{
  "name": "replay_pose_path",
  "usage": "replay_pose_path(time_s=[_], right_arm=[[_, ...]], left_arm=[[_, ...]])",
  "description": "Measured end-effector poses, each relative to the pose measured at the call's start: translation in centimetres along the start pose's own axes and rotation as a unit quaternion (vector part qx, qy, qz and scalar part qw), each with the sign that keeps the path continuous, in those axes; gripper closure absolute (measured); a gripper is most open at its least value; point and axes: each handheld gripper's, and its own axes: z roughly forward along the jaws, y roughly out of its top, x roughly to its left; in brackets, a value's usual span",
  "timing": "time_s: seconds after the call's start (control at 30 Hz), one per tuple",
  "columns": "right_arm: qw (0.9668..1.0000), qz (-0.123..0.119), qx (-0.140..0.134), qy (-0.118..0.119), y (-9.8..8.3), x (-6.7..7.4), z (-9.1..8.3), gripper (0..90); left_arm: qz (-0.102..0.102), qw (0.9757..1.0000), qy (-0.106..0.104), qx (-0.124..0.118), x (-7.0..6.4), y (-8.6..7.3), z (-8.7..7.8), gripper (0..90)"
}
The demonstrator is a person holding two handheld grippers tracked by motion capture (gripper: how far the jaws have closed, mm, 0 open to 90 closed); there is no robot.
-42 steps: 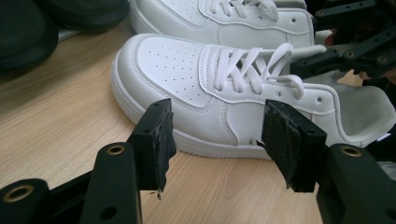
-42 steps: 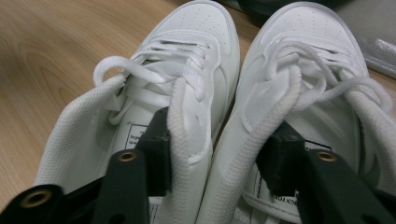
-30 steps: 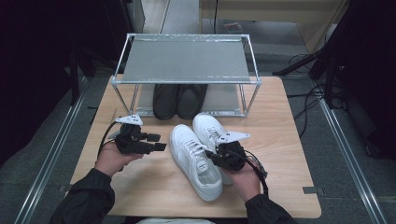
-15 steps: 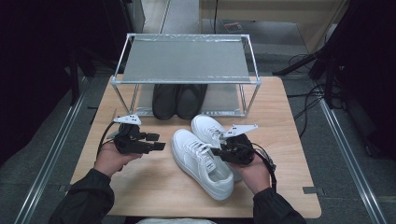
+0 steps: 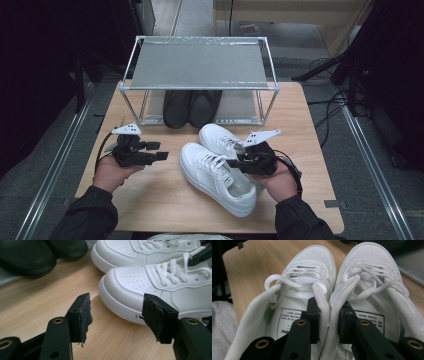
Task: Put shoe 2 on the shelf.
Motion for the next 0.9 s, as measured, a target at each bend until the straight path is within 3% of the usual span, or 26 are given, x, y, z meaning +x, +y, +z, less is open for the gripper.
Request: replay_pose_path(time_s=[0.33,0.57,0.77,0.9], right_arm=[[0.9984,-0.032,-0.002,0.047,2.7,0.1,1.1,76.6],[0.9968,-0.039,-0.007,0.069,4.8,-0.2,1.7,76.5],[0.9951,-0.042,-0.018,0.088,6.5,-0.5,0.8,76.7],[0.9944,-0.048,-0.017,0.092,8.2,-0.6,-0.3,76.8]], left_arm=[[-0.028,0.9991,0.03,-0.008,1.3,-1.9,-2.4,38.8],[-0.051,0.9977,0.042,-0.016,1.8,-3.0,-3.9,39.4],[-0.04,0.9967,0.066,-0.024,1.7,-3.3,-4.6,39.8],[-0.042,0.9969,0.063,-0.024,1.7,-3.4,-4.7,39.8]])
